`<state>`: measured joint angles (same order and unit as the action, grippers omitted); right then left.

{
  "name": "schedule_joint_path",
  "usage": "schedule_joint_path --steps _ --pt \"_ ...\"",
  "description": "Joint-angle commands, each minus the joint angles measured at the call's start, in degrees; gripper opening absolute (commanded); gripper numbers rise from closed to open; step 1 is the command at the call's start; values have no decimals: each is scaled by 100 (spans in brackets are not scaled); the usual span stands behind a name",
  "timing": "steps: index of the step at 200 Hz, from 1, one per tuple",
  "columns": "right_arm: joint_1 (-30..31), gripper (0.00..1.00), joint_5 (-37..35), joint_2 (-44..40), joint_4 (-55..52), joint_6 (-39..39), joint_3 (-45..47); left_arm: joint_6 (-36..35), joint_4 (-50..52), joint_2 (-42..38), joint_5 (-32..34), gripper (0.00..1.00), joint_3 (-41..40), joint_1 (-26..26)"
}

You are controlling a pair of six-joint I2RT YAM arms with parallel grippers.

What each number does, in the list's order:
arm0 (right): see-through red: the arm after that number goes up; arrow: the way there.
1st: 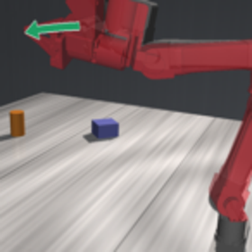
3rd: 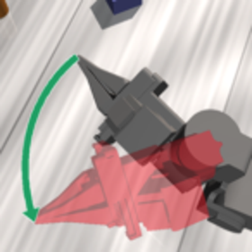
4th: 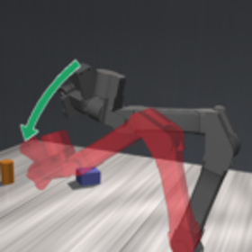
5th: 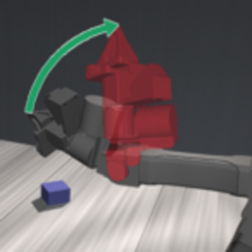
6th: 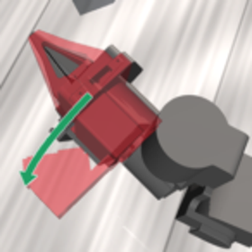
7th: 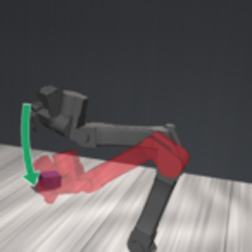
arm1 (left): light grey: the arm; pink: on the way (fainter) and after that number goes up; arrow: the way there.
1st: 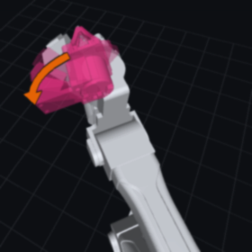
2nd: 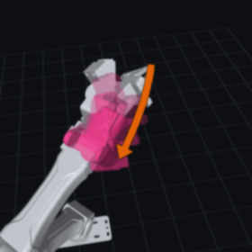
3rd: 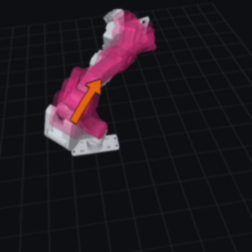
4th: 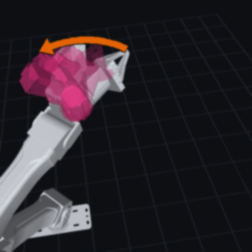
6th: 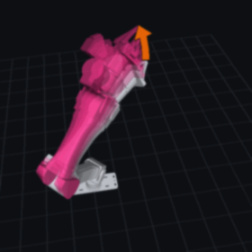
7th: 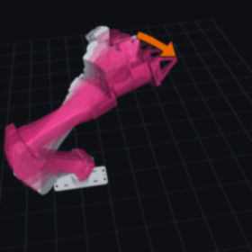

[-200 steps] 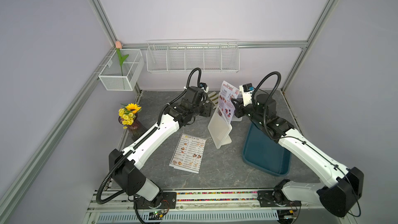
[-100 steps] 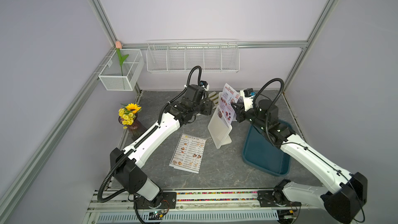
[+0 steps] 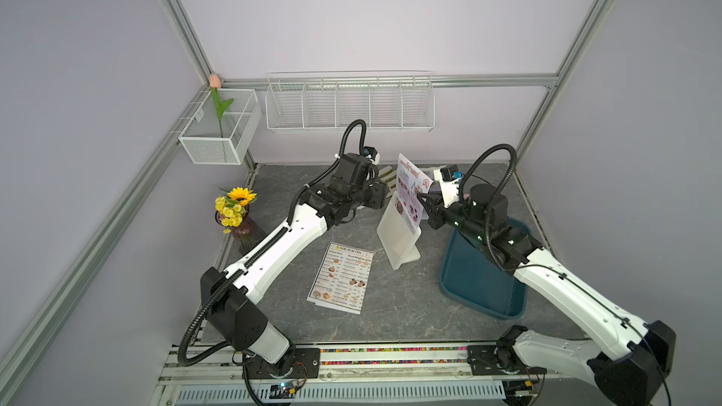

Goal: Replace the menus in the menu holders
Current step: Insert the menu into the menu holder.

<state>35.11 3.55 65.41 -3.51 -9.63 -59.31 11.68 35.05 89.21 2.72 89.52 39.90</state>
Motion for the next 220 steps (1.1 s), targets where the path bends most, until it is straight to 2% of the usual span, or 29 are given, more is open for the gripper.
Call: schedule_joint_path --steps 1,37,92,125,144,177,220 --pt "65 10 -184 -227 -99 -81 126 17 -10 -17 23 65 9 -17" --pt "144 9 -247 -335 8 -280 301 34 -52 -34 18 65 -30 -17" --pt "215 14 -307 -300 -210 -373 353 26 -78 -41 35 65 -46 -17" --pt "248 20 -177 -395 -605 -258 370 35 -99 -67 14 65 -92 -17" --pt "244 27 -27 -473 -843 -181 389 36 -125 -87 0 65 -143 -17" --pt "212 36 -562 -516 -1207 -202 252 50 -154 -132 -3 65 -181 -17" --pt "-2 39 -725 -134 -1285 -178 -222 57 -130 -163 -47 65 -188 -14"
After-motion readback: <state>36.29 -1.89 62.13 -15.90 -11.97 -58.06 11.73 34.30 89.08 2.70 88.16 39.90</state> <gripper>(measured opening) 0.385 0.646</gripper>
